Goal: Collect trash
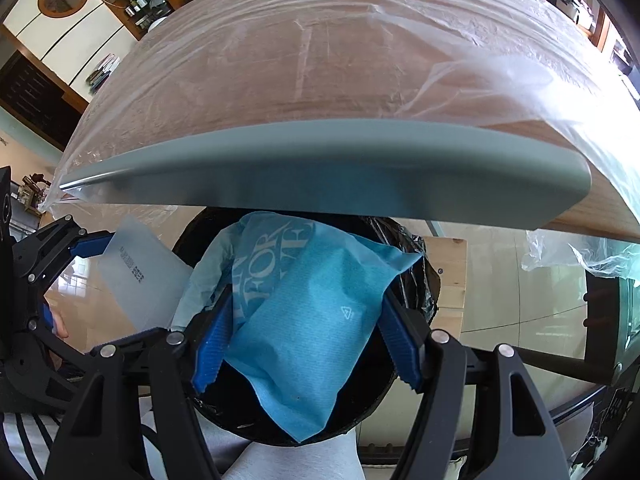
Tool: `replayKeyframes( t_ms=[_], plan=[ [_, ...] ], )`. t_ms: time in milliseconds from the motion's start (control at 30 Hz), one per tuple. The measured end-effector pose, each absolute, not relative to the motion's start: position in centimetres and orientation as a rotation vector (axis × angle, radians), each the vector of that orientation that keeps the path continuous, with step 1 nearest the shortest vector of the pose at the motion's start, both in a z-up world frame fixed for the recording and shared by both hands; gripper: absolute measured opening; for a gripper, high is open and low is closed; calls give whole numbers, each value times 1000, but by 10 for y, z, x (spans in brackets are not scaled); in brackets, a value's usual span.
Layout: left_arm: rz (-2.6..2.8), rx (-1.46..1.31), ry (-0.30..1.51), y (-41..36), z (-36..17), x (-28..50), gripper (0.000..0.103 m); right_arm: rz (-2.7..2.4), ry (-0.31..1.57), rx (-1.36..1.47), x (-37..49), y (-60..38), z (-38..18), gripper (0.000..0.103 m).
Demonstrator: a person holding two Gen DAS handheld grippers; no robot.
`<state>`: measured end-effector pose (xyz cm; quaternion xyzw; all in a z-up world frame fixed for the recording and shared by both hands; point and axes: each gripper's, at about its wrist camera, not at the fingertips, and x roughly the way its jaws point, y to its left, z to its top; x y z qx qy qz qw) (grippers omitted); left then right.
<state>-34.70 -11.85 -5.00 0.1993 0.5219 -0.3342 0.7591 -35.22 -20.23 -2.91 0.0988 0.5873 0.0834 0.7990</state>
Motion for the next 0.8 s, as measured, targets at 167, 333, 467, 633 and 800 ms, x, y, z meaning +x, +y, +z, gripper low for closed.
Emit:
replayKeyframes(
  t_ms=[167, 333, 467, 633, 800],
  plan=[
    [-734, 442, 1135, -123, -52, -347, 89, 172, 1271, 210, -352, -204, -33, 69],
    [-763, 437, 1150, -132, -51, -347, 90, 161, 1271, 211, -354, -206, -31, 84],
    [-769, 431, 1177, -132, -54, -348, 94, 153, 1265, 225, -357, -213, -26, 85],
    [-787, 425, 1220, -132, -52, -347, 94, 159, 1270, 219, -361, -217, -21, 87],
    [-827, 394, 1216, -126, -29, -351, 101, 226, 1310, 155, -370, -214, -7, 89]
  ],
)
